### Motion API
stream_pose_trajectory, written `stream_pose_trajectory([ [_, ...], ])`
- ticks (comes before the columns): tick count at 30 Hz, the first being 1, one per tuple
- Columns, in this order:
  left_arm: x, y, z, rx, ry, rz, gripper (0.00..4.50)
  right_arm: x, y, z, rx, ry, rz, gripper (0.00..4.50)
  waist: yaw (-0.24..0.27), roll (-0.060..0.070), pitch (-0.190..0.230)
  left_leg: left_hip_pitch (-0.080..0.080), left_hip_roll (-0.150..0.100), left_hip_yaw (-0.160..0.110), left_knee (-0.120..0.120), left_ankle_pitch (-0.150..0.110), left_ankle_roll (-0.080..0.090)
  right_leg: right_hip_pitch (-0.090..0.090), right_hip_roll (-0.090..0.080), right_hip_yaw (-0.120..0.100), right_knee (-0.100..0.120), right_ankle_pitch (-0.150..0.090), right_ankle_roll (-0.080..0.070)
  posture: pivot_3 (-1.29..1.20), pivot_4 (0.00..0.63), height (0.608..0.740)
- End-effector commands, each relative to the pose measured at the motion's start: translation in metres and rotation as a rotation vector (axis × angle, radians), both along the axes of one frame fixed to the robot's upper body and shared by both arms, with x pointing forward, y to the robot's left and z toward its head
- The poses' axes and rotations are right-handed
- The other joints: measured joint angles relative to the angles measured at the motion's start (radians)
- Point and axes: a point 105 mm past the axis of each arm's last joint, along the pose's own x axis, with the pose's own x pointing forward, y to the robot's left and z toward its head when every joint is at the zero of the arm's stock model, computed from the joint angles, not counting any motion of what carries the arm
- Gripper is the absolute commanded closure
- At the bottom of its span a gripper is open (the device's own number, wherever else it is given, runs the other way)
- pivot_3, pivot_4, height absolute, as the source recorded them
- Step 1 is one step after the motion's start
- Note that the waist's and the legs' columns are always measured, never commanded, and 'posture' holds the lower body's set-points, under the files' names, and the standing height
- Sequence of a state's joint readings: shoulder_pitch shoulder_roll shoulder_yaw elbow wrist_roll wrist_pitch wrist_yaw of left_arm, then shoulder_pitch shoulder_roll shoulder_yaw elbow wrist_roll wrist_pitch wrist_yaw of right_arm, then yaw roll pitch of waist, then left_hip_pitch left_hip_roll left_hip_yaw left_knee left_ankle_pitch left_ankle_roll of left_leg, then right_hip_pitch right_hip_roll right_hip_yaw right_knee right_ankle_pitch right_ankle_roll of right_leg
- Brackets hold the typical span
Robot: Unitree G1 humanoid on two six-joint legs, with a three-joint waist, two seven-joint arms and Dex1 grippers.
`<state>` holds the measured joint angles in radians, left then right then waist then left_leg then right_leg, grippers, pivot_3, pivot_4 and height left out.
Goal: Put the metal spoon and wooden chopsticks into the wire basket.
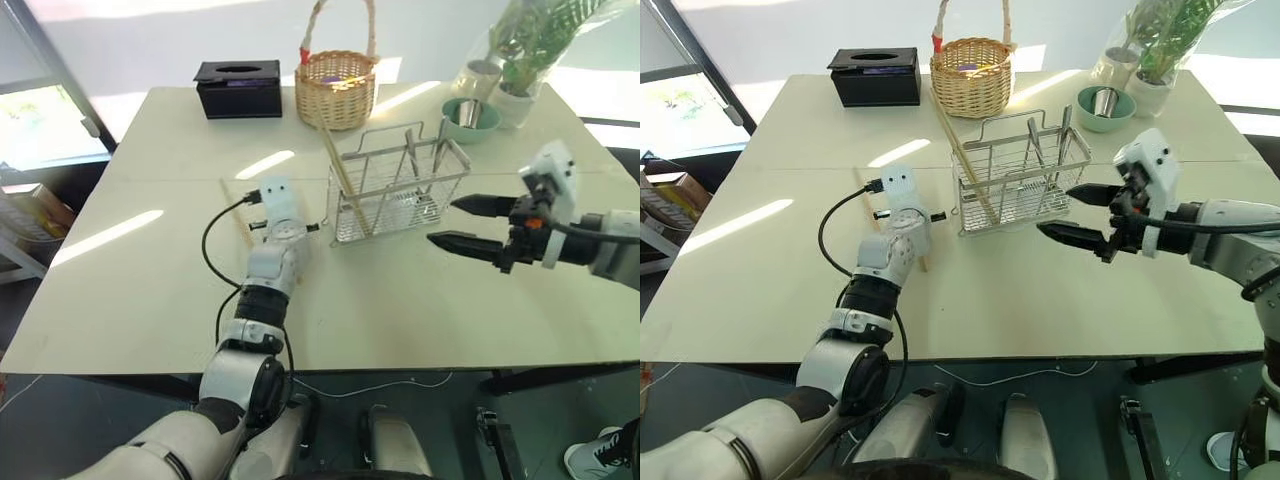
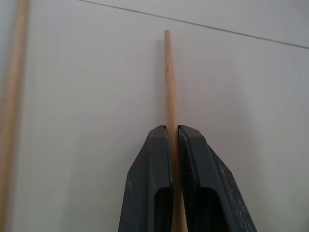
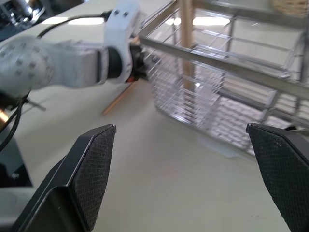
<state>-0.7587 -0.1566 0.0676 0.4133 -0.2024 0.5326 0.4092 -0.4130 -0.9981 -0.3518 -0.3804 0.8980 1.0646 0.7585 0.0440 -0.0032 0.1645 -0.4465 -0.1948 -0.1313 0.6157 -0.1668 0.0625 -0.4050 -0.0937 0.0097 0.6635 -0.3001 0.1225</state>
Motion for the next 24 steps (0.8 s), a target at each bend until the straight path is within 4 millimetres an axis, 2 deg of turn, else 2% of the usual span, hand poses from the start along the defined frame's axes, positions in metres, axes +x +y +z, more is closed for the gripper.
stream_pose_trajectory([
  [1, 0.001, -0.008, 0.055, -0.016, -0.271, -0.112, 4.40, -0.007, -0.003, 0.019, 0.066, -0.057, -0.001, 0.00, 0.000, 0.000, 0.000, -0.001, 0.000, 0.000, 0.000, 0.000, 0.000, -0.001, 0.000, 0.000, 0.000, 0.000, 0.000, 0.00, 0.150, 0.740],
  [2, 0.001, -0.006, 0.064, -0.011, -0.322, -0.127, 4.40, -0.007, -0.004, 0.021, 0.072, -0.061, -0.007, 0.00, -0.001, 0.000, 0.000, -0.002, 0.000, 0.000, 0.000, 0.000, 0.000, -0.001, 0.000, 0.000, -0.001, 0.000, 0.000, 0.00, 0.150, 0.740],
  [4, -0.003, -0.001, 0.095, -0.007, -0.486, -0.191, 4.40, -0.010, -0.008, 0.024, 0.084, -0.072, -0.028, 0.00, -0.001, 0.000, 0.000, -0.003, 0.000, 0.000, 0.000, 0.000, 0.000, -0.003, 0.000, 0.000, -0.001, 0.000, 0.000, 0.00, 0.150, 0.740],
  [5, -0.008, 0.002, 0.114, -0.015, -0.581, -0.237, 4.40, -0.013, -0.009, 0.024, 0.084, -0.073, -0.038, 0.00, -0.002, 0.000, 0.000, -0.003, 0.000, 0.000, -0.001, 0.000, 0.000, -0.003, 0.000, 0.000, -0.001, 0.000, 0.000, 0.00, 0.150, 0.740],
  [8, -0.023, 0.015, 0.151, -0.046, -0.769, -0.331, 4.40, -0.019, -0.012, 0.021, 0.076, -0.077, -0.068, 0.00, -0.003, 0.000, 0.000, -0.003, 0.000, 0.000, -0.001, 0.000, 0.000, -0.003, 0.000, 0.000, -0.001, 0.000, -0.001, 0.00, 0.150, 0.740],
  [12, -0.039, 0.035, 0.182, -0.035, -0.907, -0.372, 4.40, -0.023, -0.013, 0.018, 0.083, -0.083, -0.092, 0.00, -0.003, 0.000, 0.000, -0.002, 0.000, 0.000, 0.000, 0.000, 0.000, -0.003, 0.000, 0.000, -0.001, 0.000, -0.001, 0.00, 0.150, 0.740],
  [14, -0.047, 0.038, 0.196, -0.036, -0.965, -0.400, 4.40, -0.025, -0.014, 0.017, 0.089, -0.086, -0.100, 0.00, -0.003, 0.000, 0.000, -0.002, 0.000, 0.000, 0.000, 0.000, 0.000, -0.002, 0.000, 0.000, -0.001, 0.000, -0.001, 0.00, 0.150, 0.740],
  [18, -0.061, 0.016, 0.216, -0.265, -1.037, -0.563, 4.40, -0.025, -0.012, 0.016, 0.104, -0.089, -0.103, 0.00, 0.003, 0.000, 0.000, -0.002, 0.000, 0.000, 0.000, 0.000, 0.000, -0.002, 0.000, 0.000, -0.001, 0.000, -0.001, 0.00, 0.150, 0.740],
  [24, -0.073, -0.026, 0.226, -0.495, -1.077, -0.818, 4.40, -0.022, -0.007, 0.015, 0.114, -0.103, -0.101, 0.00, -0.003, 0.000, 0.000, -0.002, 0.000, 0.000, 0.002, 0.000, 0.001, 0.000, 0.000, 0.000, -0.001, 0.000, -0.001, 0.00, 0.150, 0.740],
])
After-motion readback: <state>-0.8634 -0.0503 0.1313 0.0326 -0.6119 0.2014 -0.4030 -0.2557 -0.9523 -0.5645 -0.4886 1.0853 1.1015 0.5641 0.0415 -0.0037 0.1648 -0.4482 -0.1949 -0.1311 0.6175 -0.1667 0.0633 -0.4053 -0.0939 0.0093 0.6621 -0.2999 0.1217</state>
